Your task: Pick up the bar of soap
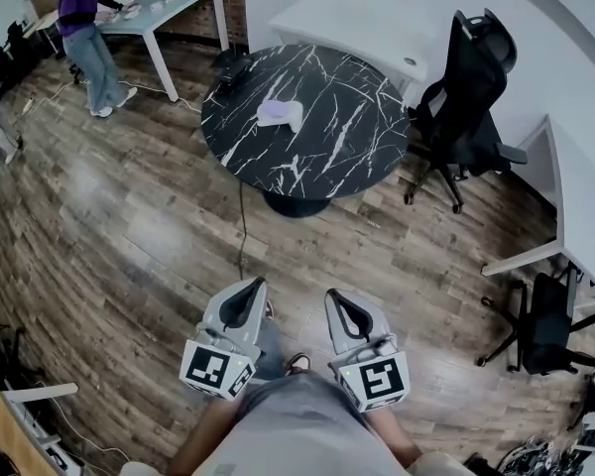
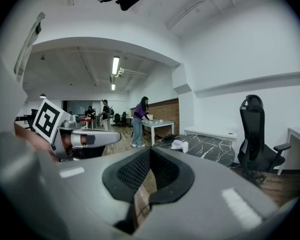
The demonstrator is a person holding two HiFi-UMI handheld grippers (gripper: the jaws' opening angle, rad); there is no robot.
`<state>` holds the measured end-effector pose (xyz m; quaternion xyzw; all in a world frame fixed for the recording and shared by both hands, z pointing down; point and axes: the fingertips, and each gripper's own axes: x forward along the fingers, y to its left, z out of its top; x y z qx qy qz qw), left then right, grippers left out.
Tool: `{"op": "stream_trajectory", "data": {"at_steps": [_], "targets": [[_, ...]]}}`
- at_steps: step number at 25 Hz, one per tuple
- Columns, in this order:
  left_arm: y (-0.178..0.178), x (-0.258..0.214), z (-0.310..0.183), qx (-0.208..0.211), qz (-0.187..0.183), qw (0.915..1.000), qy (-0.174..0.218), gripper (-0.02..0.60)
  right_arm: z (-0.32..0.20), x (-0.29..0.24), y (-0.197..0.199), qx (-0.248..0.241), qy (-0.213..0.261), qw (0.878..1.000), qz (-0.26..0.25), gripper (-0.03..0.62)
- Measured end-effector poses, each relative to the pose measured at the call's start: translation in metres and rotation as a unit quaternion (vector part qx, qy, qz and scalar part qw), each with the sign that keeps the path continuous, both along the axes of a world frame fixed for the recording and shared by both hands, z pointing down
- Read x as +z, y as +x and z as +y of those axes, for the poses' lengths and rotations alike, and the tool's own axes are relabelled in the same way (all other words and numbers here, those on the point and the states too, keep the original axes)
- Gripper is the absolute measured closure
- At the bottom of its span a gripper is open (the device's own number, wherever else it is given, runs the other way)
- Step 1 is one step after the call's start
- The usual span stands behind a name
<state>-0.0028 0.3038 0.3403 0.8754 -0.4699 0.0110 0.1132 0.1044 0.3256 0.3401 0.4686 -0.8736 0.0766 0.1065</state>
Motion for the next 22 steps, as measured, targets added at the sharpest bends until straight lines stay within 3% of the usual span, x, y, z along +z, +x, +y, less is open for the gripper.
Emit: {"op": "stream_trajectory", "data": {"at_steps": [22], "targets": [[-0.035,-0.004,-0.117,0.052,0.001,0.9983,0.027,0.586,-0.107,-0.003,-0.056,0.023,0.012,0.999,0.020,0.592]]}}
